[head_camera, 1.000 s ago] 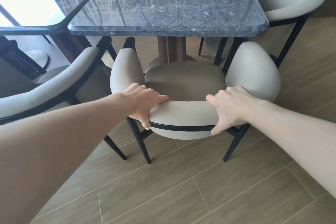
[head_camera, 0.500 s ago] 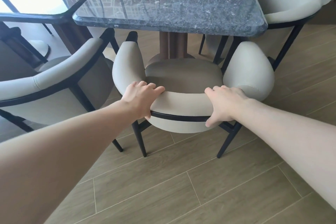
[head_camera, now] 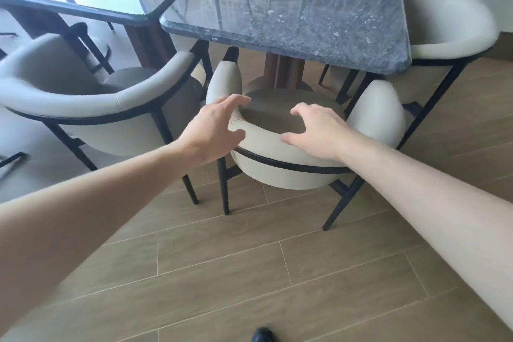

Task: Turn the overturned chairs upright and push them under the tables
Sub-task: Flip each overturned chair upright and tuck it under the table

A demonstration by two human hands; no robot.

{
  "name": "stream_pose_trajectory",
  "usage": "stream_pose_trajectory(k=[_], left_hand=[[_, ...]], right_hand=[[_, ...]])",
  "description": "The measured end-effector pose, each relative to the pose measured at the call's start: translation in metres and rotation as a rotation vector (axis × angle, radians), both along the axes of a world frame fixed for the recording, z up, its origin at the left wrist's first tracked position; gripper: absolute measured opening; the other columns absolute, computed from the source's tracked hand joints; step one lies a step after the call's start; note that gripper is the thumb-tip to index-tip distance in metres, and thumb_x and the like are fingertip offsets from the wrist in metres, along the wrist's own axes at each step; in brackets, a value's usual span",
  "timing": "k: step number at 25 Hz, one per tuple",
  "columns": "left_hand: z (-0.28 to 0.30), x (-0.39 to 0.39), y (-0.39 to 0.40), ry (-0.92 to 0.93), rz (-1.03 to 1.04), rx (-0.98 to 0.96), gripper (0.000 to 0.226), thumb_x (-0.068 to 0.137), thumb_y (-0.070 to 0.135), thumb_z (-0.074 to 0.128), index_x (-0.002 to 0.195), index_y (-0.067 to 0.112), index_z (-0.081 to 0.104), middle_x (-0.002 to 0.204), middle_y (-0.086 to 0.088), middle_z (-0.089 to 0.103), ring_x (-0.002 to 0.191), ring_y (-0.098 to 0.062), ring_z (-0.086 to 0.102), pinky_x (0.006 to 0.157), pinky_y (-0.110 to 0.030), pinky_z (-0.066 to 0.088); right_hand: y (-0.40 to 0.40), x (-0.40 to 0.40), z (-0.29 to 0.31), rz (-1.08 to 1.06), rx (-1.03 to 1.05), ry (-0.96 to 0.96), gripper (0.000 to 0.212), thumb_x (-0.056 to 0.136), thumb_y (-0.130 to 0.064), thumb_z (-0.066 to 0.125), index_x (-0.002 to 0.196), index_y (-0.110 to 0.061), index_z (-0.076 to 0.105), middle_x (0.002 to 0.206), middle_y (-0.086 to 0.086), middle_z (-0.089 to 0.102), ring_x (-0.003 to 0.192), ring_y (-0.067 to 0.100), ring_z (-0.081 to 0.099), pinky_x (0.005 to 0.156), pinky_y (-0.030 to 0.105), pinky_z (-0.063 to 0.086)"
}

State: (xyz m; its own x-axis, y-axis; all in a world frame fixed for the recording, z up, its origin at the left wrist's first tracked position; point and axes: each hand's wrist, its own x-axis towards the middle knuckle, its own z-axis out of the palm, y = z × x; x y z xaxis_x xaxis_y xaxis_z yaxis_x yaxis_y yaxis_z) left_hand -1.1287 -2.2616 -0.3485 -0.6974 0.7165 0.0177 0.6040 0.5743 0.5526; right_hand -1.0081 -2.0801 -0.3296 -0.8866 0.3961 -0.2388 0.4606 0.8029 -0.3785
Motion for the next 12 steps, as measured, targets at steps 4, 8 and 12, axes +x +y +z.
stream_pose_trajectory(k=[4, 8, 12], left_hand=[[0.07, 0.027, -0.03, -0.187, 0.149, 0.278, 0.055, 0.088, 0.018, 0.069, 0.14, 0.032, 0.055, 0.142, 0.008, 0.058, 0.13, -0.012, 0.054, 0.102, -0.026, 0.041], [0.125, 0.057, -0.077, -0.333, 0.29, 0.533, 0.049, 0.088, 0.027, 0.069, 0.134, 0.039, 0.058, 0.132, 0.029, 0.06, 0.122, 0.009, 0.055, 0.096, -0.012, 0.042], [0.172, 0.084, -0.137, -0.394, 0.415, 0.684, 0.049, 0.084, 0.04, 0.064, 0.133, 0.043, 0.059, 0.137, 0.02, 0.064, 0.124, 0.007, 0.057, 0.088, -0.003, 0.044]], right_hand=[[-0.045, 0.007, 0.055, -0.027, -0.216, 0.303, 0.057, 0.089, -0.047, 0.067, 0.139, -0.024, 0.052, 0.142, -0.002, 0.056, 0.13, 0.016, 0.051, 0.095, 0.024, 0.035], [-0.101, 0.017, 0.106, -0.049, -0.456, 0.511, 0.048, 0.089, -0.04, 0.071, 0.134, -0.029, 0.058, 0.135, -0.012, 0.061, 0.119, 0.007, 0.059, 0.087, 0.011, 0.04], [-0.157, 0.027, 0.156, -0.003, -0.648, 0.603, 0.041, 0.092, -0.033, 0.068, 0.132, -0.029, 0.061, 0.134, -0.014, 0.062, 0.119, 0.005, 0.061, 0.1, 0.018, 0.046]])
